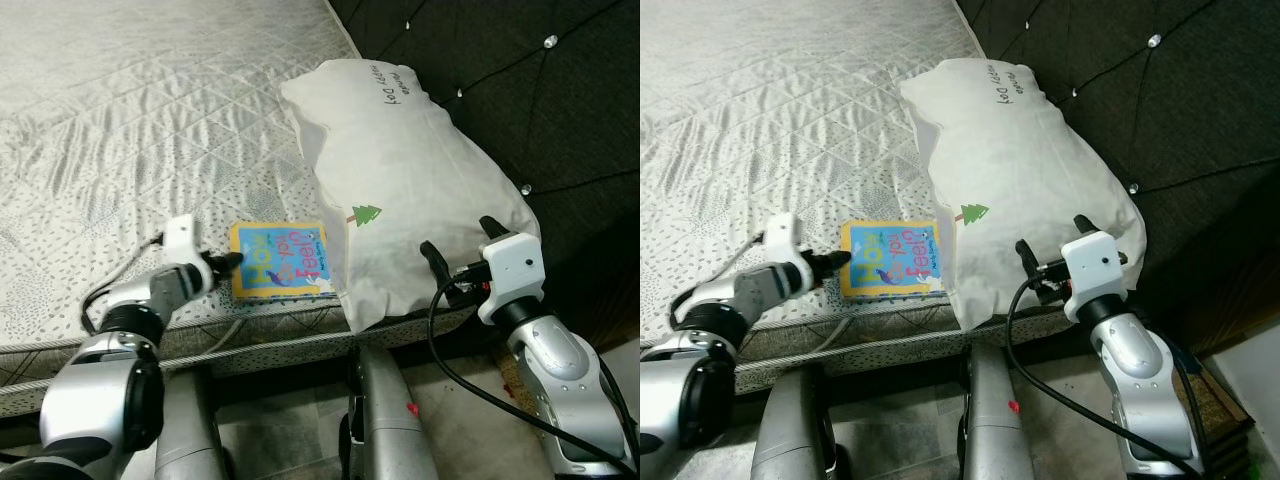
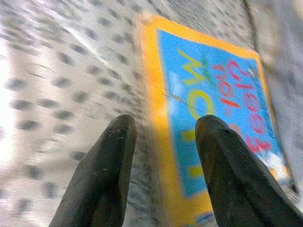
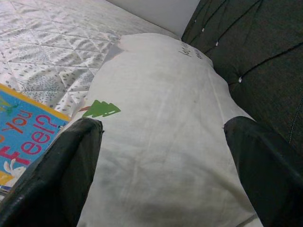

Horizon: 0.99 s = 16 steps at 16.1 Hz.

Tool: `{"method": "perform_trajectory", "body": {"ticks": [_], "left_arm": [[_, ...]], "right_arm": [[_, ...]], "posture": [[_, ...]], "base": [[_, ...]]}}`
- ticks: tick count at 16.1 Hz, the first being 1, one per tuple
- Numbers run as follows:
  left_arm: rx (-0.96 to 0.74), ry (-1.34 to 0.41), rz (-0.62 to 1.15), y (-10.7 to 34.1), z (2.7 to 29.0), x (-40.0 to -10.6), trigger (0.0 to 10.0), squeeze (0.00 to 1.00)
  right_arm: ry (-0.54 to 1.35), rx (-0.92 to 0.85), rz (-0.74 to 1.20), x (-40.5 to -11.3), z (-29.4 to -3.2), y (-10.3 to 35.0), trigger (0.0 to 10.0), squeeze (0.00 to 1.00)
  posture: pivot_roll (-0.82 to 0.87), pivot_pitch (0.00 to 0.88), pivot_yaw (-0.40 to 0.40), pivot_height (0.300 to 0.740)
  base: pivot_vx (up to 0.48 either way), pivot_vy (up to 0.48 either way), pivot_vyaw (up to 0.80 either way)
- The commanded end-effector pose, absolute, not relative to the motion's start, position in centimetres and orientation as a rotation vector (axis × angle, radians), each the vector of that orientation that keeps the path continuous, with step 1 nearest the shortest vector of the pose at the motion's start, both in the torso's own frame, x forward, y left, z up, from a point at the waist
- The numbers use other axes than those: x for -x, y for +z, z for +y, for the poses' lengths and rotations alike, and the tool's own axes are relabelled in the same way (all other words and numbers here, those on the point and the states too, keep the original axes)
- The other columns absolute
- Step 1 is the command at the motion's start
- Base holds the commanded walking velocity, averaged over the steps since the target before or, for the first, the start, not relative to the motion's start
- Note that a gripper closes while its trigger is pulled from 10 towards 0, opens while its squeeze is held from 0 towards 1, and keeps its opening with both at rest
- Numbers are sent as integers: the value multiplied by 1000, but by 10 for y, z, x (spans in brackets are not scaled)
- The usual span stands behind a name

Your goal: Clean up the room

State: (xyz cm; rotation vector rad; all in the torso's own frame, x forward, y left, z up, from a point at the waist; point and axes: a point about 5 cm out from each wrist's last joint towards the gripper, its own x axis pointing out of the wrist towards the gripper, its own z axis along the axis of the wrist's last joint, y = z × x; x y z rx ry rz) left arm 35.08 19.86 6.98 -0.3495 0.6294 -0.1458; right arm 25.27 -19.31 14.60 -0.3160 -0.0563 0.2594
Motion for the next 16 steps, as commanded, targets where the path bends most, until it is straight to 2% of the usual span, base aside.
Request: {"method": "perform_trajectory", "body": {"ticks": [1,3,5,8,11,14,16], "left_arm": [[336,-111,603,76,201,-356,10000,1000],[283,-8,552,82,217,-359,10000,1000],[277,6,512,87,220,-361,10000,1000],[236,37,356,92,221,-361,10000,1000],[227,72,197,86,226,-334,10000,1000],[105,70,8,92,222,-290,10000,1000],[32,41,-23,96,222,-283,10000,1000]], "right_arm": [[242,318,-54,-253,-196,145,10000,0],[240,318,-55,-254,-196,144,10000,0],[237,317,-58,-255,-196,143,10000,0],[224,302,-74,-259,-192,142,10000,0],[229,267,-101,-266,-181,142,10000,0],[189,173,-107,-277,-173,139,10000,0],[179,128,-106,-283,-169,136,10000,0]], "posture": [[-183,66,-108,533],[-180,63,-104,533],[-176,59,-98,533],[-149,44,-76,533],[-105,26,-58,533],[-62,0,-35,533],[-46,0,-20,533]], "base": [[0,0,0],[0,0,0],[0,0,0],[0,0,0],[0,0,0],[0,0,0],[0,0,0]]}}
